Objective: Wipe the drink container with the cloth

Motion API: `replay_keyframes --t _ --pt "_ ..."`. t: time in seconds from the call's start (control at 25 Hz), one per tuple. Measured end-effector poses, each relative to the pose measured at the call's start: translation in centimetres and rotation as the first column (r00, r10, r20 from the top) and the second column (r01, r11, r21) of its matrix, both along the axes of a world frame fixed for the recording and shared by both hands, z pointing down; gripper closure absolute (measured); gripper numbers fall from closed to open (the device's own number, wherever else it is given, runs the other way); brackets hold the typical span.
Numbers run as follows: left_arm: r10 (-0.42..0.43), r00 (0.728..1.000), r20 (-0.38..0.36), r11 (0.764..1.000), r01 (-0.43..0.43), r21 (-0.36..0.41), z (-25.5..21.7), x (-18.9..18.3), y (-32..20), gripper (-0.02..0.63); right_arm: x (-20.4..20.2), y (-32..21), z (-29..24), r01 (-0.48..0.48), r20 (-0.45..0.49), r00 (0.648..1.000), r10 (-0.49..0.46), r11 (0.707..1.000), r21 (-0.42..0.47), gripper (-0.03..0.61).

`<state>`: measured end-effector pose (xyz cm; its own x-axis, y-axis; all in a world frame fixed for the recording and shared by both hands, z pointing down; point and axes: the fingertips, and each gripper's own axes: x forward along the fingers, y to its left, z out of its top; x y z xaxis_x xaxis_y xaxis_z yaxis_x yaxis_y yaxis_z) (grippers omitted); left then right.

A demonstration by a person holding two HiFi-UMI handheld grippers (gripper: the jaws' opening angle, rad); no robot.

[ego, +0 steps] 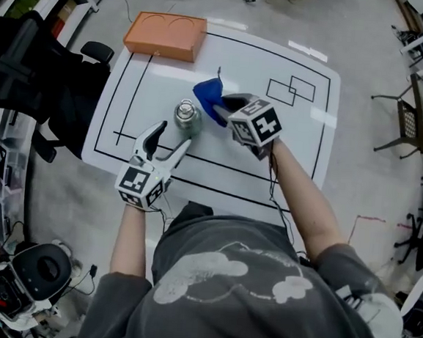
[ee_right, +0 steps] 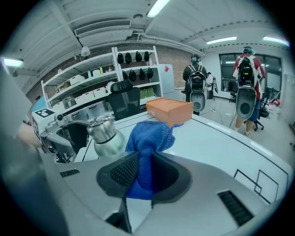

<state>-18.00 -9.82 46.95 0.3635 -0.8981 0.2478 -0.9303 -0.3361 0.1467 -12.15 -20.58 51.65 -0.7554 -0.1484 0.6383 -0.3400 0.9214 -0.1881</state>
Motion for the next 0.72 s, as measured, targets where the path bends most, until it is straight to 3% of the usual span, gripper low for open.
replay_keyframes --t 0.24,0.48,0.72 --pt "-0.155 0.988 -0.001 0.988 0.155 -0.009 -0.1 2.3 2.3 0.333 5.1 2.2 -2.1 0.006 0.043 0.999 -0.007 1.000 0.028 0.491" --pt "-0.300 0.954 -0.009 0.954 0.300 -0.006 -0.8 5.4 4.7 0.475 10.3 5.4 -3.2 0.047 0.067 0.997 -0.050 0.998 0.044 0.489" --pt "-0.393 0.920 0.009 0.920 0.393 -0.001 -1.5 9.2 7.6 0.560 14.6 8.6 -4.0 0.103 0.087 0.990 -0.109 0.992 0.066 0.491"
